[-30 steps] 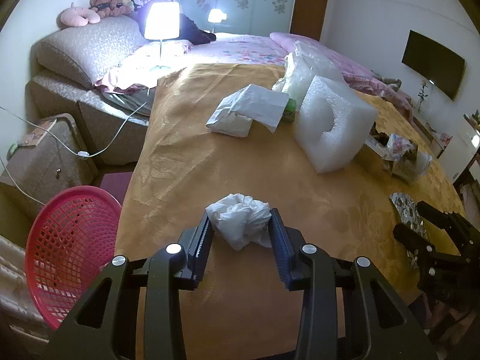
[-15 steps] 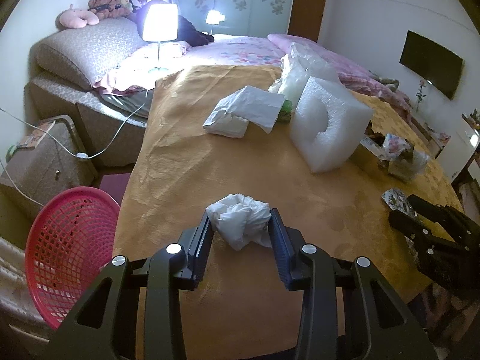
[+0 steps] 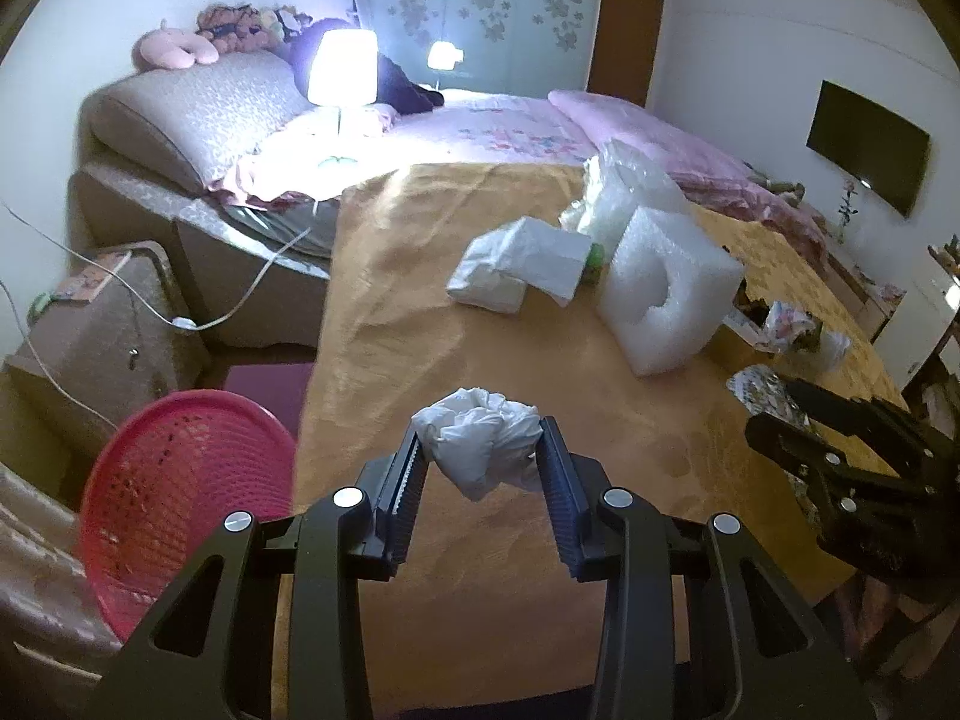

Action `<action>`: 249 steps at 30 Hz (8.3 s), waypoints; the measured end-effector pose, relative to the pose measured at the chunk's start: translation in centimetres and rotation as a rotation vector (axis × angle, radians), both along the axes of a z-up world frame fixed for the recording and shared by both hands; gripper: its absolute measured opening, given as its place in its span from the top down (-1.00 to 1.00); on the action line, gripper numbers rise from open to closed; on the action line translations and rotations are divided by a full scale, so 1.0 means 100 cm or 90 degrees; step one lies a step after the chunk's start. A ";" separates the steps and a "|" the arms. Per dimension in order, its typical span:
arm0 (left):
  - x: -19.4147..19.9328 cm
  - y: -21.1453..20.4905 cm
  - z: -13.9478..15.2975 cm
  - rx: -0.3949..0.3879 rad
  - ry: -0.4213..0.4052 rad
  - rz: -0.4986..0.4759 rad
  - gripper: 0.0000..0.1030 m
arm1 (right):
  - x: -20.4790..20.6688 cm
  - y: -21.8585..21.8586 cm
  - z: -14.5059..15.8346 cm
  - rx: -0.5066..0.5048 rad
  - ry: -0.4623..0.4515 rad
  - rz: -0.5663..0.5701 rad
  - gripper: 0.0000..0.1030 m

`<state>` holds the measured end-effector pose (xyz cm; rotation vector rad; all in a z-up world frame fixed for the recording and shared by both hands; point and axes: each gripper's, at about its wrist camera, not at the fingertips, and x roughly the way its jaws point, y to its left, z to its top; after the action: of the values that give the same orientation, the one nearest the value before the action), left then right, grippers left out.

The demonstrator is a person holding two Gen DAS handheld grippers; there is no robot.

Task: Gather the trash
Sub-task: 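Carry tissue in left tool and blister pack in right tool over wastebasket, then open left tool releasing tissue while right tool releases blister pack into basket, then move both tools back over the bedspread toward the white paper, then grasp the white paper tissue beside the green packet with left tool, then grasp the white foam block with right tool while left tool holds tissue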

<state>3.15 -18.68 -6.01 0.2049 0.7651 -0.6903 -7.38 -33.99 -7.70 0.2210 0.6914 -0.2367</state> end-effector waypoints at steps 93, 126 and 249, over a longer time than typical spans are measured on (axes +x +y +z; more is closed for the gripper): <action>0.098 0.171 -0.027 0.041 0.042 0.360 -0.25 | 0.174 0.155 0.033 0.071 -0.005 0.249 -0.17; 0.048 0.076 -0.008 0.006 0.002 0.164 -0.42 | 0.028 0.029 -0.001 -0.028 0.002 0.032 -0.38; 0.034 0.004 0.000 0.011 0.025 0.034 0.70 | 0.084 -0.012 0.022 0.015 -0.013 -0.013 0.12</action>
<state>6.56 -18.24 -6.01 0.1864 0.8116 -0.6393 0.99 -35.21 -5.46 0.2534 0.6727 -0.2457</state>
